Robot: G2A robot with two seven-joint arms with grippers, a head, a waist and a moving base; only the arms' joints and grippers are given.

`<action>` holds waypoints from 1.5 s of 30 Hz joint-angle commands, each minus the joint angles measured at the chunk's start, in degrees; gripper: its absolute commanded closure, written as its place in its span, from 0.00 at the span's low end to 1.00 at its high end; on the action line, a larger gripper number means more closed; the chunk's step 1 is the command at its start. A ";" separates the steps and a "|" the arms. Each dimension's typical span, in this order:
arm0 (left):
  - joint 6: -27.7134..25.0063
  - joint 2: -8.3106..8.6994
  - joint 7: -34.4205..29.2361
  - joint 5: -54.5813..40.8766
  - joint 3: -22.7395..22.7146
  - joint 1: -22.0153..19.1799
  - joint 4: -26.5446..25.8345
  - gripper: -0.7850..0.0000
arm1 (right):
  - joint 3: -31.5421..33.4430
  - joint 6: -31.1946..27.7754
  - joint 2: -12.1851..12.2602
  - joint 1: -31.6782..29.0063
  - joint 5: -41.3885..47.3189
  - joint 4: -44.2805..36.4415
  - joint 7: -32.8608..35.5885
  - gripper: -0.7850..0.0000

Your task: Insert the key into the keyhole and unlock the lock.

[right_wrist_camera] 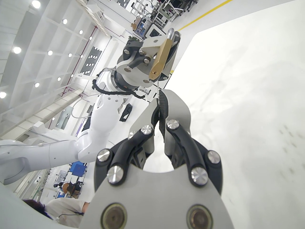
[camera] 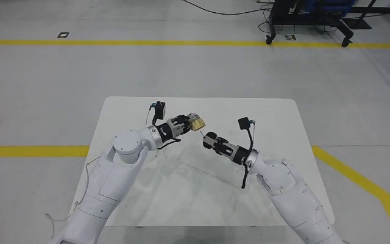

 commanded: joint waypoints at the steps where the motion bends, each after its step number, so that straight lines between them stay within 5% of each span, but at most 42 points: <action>1: -0.10 0.02 -0.03 0.49 0.07 0.06 -0.18 1.00 | -0.08 -0.15 -0.03 0.09 0.24 0.11 -0.16 1.00; 20: -2.18 0.05 1.09 3.44 0.31 0.80 -1.71 1.00 | -0.75 1.53 -0.49 1.53 7.34 2.65 0.13 1.00; 45: -1.62 -0.23 3.57 3.08 -0.16 1.48 -2.16 1.00 | -2.89 3.48 -1.44 0.86 5.72 0.84 -7.24 1.00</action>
